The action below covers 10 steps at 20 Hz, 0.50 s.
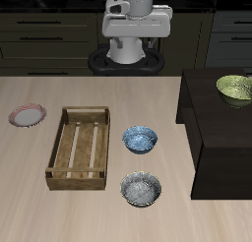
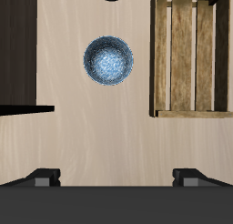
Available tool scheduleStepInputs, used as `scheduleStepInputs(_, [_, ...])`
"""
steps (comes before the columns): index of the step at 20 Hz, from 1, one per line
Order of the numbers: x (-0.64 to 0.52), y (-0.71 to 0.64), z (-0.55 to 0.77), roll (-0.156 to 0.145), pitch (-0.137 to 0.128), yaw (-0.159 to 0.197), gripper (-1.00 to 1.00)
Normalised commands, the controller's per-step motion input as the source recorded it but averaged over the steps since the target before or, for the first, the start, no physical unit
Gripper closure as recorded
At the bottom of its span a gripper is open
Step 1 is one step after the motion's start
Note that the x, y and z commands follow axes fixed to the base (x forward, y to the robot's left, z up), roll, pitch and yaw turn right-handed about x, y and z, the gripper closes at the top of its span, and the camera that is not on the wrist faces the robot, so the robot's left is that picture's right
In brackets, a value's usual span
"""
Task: Place the green bowl in the wooden tray
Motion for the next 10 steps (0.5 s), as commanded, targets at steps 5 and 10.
scheduleStepInputs(5, [0.18, 0.38, -0.01, 0.007, 0.007, 0.046, -1.0])
scheduleStepInputs(10, [0.16, 0.47, 0.12, 0.016, -0.012, 0.032, -1.0])
